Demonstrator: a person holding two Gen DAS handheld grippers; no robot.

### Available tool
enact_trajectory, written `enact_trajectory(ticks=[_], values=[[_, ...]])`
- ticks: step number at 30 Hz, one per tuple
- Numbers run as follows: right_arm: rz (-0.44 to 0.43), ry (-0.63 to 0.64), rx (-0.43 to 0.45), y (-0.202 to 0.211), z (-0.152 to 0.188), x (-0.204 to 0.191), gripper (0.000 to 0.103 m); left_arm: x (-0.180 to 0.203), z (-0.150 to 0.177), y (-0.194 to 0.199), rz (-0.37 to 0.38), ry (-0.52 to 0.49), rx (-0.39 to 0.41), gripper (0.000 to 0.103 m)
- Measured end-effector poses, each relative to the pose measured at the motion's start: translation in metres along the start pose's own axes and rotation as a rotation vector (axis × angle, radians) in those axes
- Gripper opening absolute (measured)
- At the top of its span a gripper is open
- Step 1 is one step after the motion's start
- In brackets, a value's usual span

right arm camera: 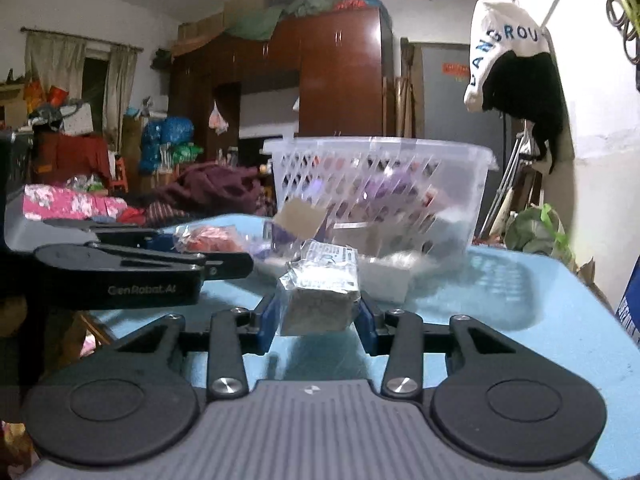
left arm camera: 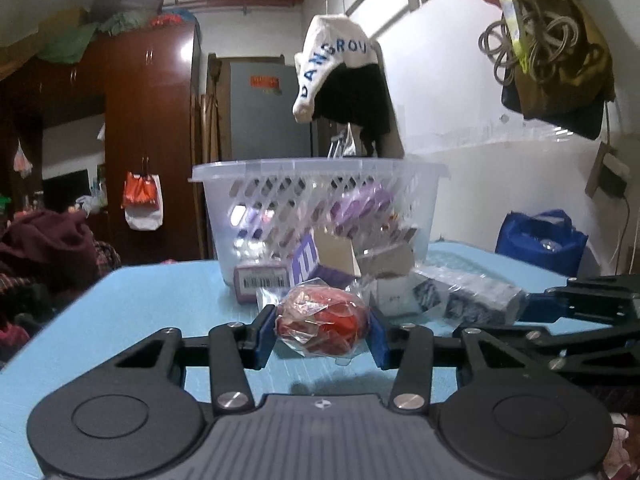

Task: Organize objects
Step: 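Grasp the red bagged item with the left gripper while the right gripper grasps the foil-wrapped pack, then carry both held items over the white basket and open both grippers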

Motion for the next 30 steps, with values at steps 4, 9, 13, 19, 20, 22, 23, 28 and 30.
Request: enact_trajectory(ticks=[4, 9, 13, 19, 20, 22, 23, 28, 30], values=[[0.005, -0.005, 0.019, 0.004, -0.003, 0.004, 0.044, -0.002, -0.004, 0.002, 0.003, 0.008, 0.012, 0.050], [0.000, -0.027, 0.037, 0.004, -0.008, 0.011, 0.044, -0.005, -0.008, 0.003, 0.011, 0.026, 0.018, 0.050], [0.000, -0.027, 0.053, 0.006, -0.015, 0.013, 0.044, -0.005, -0.011, 0.001, 0.012, 0.031, 0.020, 0.050], [0.007, -0.023, 0.077, 0.009, -0.022, 0.014, 0.044, -0.007, -0.014, 0.000, 0.011, 0.038, 0.022, 0.050], [0.006, -0.022, 0.080, 0.009, -0.023, 0.014, 0.044, -0.007, -0.016, -0.001, 0.010, 0.039, 0.025, 0.050], [0.005, -0.019, 0.088, 0.007, -0.030, 0.015, 0.044, -0.009, -0.025, -0.002, 0.017, 0.039, 0.034, 0.050], [0.002, -0.011, 0.095, 0.006, -0.037, 0.015, 0.044, -0.010, -0.032, -0.004, 0.026, 0.038, 0.040, 0.050], [0.037, 0.066, 0.167, -0.012, -0.095, 0.031, 0.044, -0.020, -0.102, -0.035, 0.098, 0.080, 0.073, 0.050], [0.086, 0.101, 0.148, -0.034, -0.119, 0.045, 0.044, -0.021, -0.132, -0.063, 0.103, 0.085, 0.054, 0.050]])
Point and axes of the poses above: each gripper's, at about its wrist camera, not at the fingertips, and y roughly against the way its jaws point, x to its right, z to its underside, the point moved 3 cm from there along -y, roughly the way its jaws point, and after that the axes turned 10 degrees about -z, right-handed, at the moved point
